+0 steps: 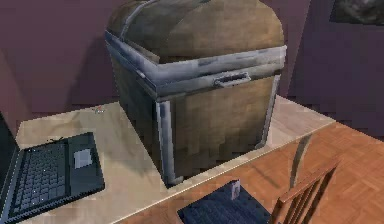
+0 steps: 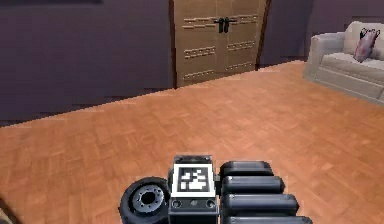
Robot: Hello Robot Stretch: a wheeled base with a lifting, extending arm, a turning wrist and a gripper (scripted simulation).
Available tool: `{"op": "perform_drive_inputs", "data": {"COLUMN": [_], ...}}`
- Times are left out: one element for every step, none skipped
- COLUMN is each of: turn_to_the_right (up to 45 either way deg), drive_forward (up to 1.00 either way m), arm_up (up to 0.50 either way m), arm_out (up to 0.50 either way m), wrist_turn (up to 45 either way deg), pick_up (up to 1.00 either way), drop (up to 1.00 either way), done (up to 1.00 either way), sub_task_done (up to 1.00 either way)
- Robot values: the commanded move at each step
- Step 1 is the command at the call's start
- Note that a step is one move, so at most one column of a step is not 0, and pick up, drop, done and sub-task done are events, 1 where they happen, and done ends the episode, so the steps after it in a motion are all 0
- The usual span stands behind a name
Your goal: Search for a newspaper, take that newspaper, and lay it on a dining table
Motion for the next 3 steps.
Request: {"op": "perform_drive_inputs", "data": {"turn_to_the_right": [12.0,3.0,-45.0], "drive_forward": [0.00,0.00,0.00], "arm_up": [0.00,0.00,0.00], "arm_out": [0.00,0.00,0.00], "wrist_turn": [0.0,0.0,0.0], "pick_up": [0.00,0.00,0.00], "drop": [0.00,0.00,0.00], "done": [0.00,0.00,0.00], "sub_task_done": [0.00,0.00,0.00]}}
